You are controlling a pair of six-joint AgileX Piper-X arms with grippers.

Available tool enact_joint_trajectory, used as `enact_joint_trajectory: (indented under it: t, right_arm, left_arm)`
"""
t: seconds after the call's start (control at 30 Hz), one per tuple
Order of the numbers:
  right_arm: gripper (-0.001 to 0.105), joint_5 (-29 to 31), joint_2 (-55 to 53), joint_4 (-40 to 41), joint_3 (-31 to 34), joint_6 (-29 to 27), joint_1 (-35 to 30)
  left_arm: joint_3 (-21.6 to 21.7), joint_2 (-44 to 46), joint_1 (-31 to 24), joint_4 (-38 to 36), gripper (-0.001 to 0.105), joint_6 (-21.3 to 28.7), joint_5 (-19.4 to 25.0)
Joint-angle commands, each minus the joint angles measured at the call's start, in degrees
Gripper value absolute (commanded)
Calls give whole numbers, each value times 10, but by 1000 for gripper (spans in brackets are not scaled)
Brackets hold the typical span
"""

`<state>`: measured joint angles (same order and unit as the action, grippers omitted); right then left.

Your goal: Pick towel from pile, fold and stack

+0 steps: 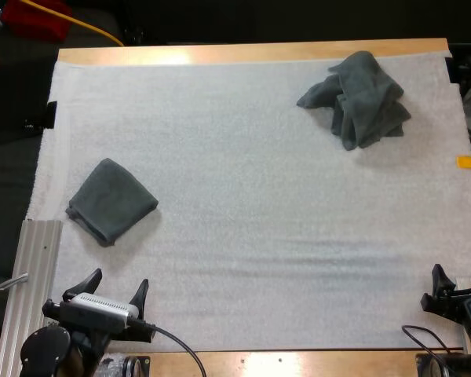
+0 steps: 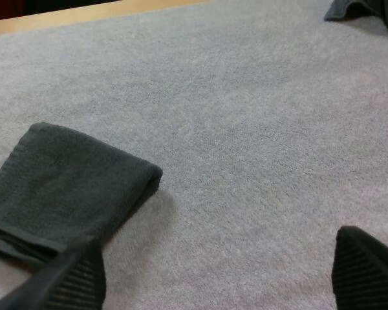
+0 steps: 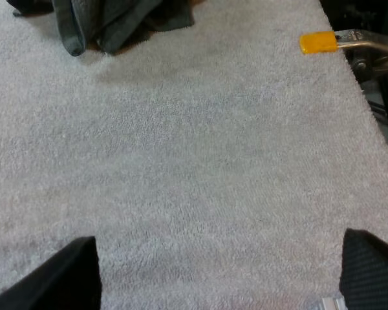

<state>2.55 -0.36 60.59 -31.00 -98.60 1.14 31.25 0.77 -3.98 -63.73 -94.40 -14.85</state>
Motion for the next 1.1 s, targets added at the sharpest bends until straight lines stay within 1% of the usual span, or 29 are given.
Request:
enact_joint_trajectory:
  t: [0.0,0.47,0.7,0.83,0.93,1.03,1.07]
  right_arm:
    - [73,2,-26,0,0,-2,-3]
    - [73,2,-26,0,0,-2,-3]
    - [73,2,-17,-4,-10,-6,-3]
    - [73,-3,6,-4,-30,-7,-3]
    - [73,-6,34,-10,-51,-20,-3]
    - [73,-30,64,-22,-73,-24,-3]
    - [73,-38,74,-26,-82,-24,-3]
  left_arm:
    - [1,78,1,10,70,-4,-4]
    - [1,78,1,10,70,-4,-4]
    - [2,70,1,28,70,-4,-4]
    - [14,49,1,26,70,-4,-4]
    - [28,28,1,29,70,-4,-4]
    - [47,3,1,29,70,-4,-8]
    - [55,-7,1,29,70,-4,-18]
